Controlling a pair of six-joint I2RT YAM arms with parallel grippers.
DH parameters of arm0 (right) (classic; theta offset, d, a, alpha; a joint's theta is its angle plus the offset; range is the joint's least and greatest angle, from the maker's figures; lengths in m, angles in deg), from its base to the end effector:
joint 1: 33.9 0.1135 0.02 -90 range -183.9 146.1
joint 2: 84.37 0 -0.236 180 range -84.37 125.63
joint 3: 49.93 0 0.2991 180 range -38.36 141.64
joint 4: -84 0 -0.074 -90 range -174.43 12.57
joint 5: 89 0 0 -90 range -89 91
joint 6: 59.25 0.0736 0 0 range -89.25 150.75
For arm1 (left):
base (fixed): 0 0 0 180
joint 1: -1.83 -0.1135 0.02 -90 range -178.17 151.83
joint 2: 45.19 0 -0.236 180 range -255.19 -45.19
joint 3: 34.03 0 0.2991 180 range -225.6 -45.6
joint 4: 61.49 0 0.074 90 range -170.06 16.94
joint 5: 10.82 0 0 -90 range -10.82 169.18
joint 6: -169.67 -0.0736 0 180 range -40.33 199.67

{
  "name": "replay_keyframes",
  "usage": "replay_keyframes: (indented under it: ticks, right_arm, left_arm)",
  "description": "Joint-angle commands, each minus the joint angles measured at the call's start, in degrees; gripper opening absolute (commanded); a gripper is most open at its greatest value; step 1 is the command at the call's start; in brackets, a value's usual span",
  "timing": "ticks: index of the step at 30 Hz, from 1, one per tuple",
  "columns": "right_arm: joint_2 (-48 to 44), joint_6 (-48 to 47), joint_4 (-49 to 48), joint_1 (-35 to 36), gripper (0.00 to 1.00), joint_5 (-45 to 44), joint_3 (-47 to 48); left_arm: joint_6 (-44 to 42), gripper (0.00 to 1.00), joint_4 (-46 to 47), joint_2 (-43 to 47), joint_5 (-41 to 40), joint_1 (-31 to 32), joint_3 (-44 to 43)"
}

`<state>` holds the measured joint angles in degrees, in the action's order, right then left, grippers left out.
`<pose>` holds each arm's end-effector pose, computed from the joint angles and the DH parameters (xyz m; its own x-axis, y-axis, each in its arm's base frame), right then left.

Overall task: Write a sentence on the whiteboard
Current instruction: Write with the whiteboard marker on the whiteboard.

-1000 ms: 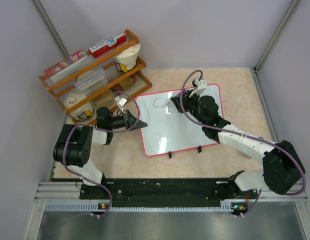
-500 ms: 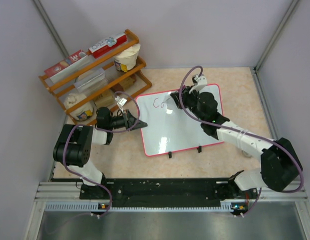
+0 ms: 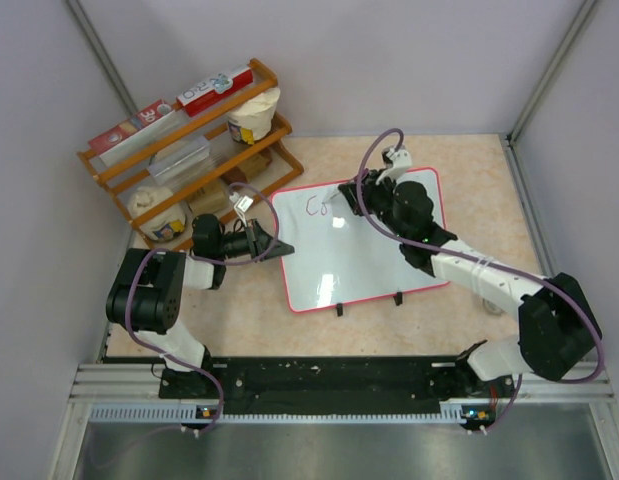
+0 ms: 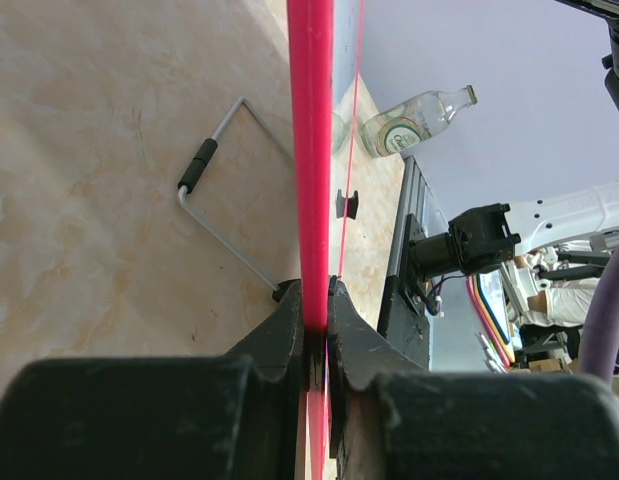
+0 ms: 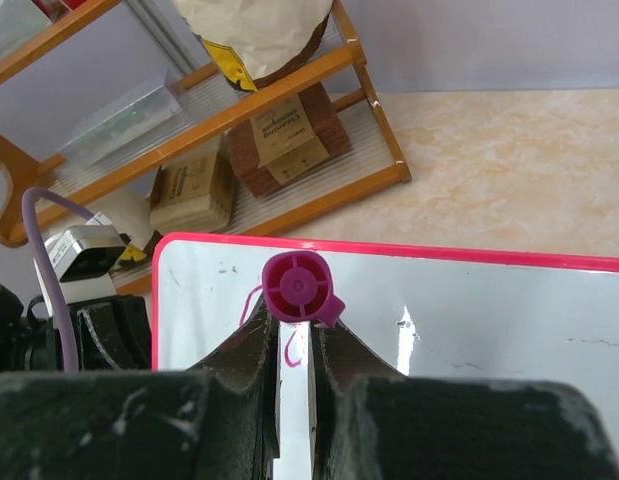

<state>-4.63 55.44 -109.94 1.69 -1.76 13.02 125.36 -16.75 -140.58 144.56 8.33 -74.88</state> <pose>0.3368 0.2367 0.2520 -0.2632 0.3247 -0.9085 -0.4757 0.7755 0.4150 0.3092 -0.1026 0.0870 -0.7888 -0.2102 -0.5776 0.5337 0.2321 -0.8132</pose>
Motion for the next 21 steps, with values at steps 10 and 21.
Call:
replay_keyframes:
  ticks: [10, 21]
  right_arm:
    - [-5.0, 2.6, -2.4, -3.4, 0.00, 2.3, -2.0]
    - [-3.4, 3.3, -3.0, -3.6, 0.00, 2.5, -2.2]
  left_arm:
    - [-4.0, 0.00, 1.2, -0.1, -1.4, -0.1, -1.5]
    - [-4.0, 0.00, 1.2, -0.1, -1.4, -0.1, -1.5]
